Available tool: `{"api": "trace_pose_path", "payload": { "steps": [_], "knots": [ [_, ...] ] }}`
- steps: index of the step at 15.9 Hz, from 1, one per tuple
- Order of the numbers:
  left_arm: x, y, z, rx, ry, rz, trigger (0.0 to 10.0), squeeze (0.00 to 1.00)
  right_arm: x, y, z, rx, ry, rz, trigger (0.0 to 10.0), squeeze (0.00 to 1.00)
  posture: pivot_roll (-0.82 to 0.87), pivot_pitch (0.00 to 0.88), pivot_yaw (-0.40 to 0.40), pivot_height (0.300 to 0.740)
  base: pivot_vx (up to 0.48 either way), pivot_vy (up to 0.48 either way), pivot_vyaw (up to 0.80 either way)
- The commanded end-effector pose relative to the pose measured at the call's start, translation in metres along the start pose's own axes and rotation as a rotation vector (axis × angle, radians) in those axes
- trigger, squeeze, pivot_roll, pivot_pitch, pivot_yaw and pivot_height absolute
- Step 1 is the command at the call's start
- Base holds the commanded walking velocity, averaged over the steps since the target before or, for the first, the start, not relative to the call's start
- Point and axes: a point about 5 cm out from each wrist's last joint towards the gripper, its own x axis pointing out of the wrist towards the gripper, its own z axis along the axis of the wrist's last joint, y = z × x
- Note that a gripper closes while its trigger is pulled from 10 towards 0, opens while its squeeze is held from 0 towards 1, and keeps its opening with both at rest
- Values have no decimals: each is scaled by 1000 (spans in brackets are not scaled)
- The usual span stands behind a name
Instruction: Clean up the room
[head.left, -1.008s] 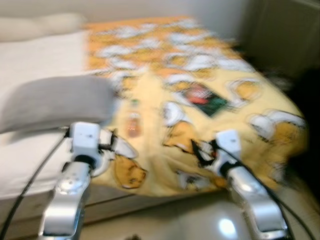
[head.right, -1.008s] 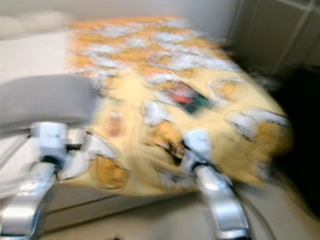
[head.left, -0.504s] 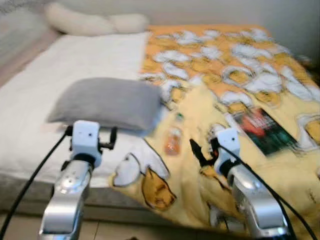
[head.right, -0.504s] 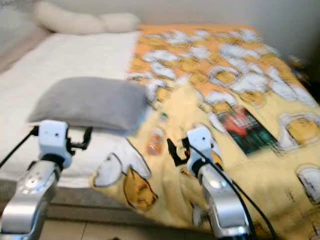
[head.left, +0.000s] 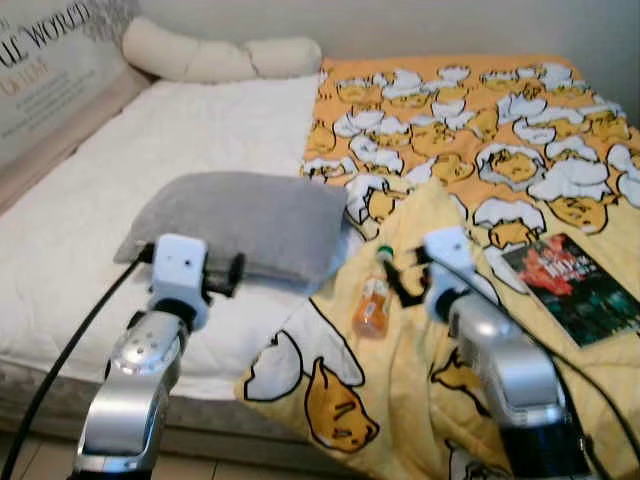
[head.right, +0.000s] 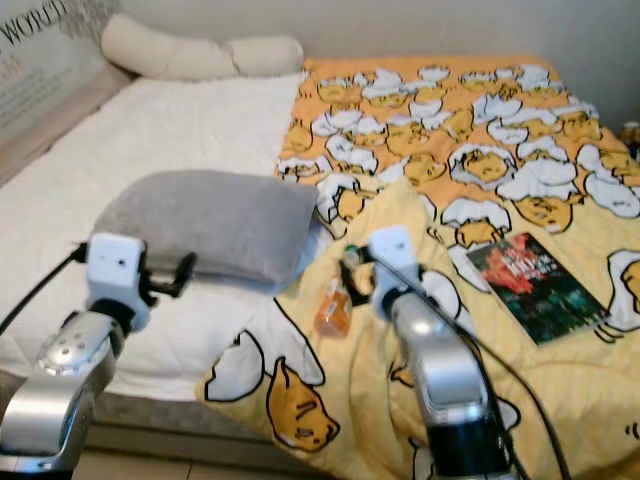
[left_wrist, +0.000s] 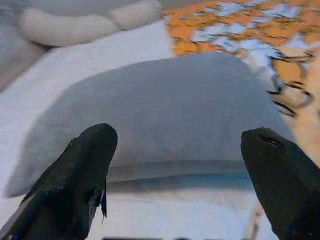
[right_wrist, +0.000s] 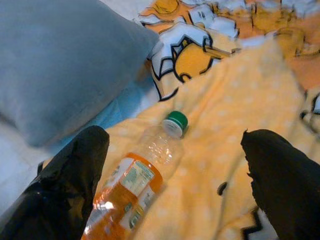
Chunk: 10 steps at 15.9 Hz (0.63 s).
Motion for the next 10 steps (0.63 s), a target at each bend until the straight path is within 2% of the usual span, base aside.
{"api": "trace_pose_path", "payload": {
  "steps": [1,2,3,4,5,6,8,9,10],
  "knots": [
    [-2,1,0,24,20,-28,10000,0,6,13,3,61,22,54,10000,0,-23,0,77,740,0,0,0],
    [-1,-1,3,59,19,-86,10000,0,18,13,0,96,73,49,10000,804,-3,0,69,740,0,0,0],
    [-2,-3,5,73,15,-129,10000,0,25,12,-2,97,114,40,10000,1000,11,0,63,740,0,0,0],
    [-2,-5,7,93,24,-192,10000,0,35,15,-7,109,184,58,10000,1000,11,0,63,740,0,0,0],
    [-2,-6,6,136,41,-235,10000,0,45,18,-9,81,247,62,10000,1000,28,0,57,740,0,0,0],
    [-2,-6,6,133,39,-242,10000,0,48,19,-10,64,269,64,10000,1000,30,0,57,740,0,0,0],
    [4,-9,6,55,71,-285,10000,0,63,26,-7,56,312,74,10000,1000,31,0,55,740,0,0,0],
    [8,-10,9,60,66,-311,10000,0,68,26,-5,18,329,54,10000,1000,36,0,50,740,0,0,0],
    [10,-14,9,99,95,-384,10000,0,73,24,-4,2,361,13,10000,1000,36,0,46,740,0,0,0]
  ]
}}
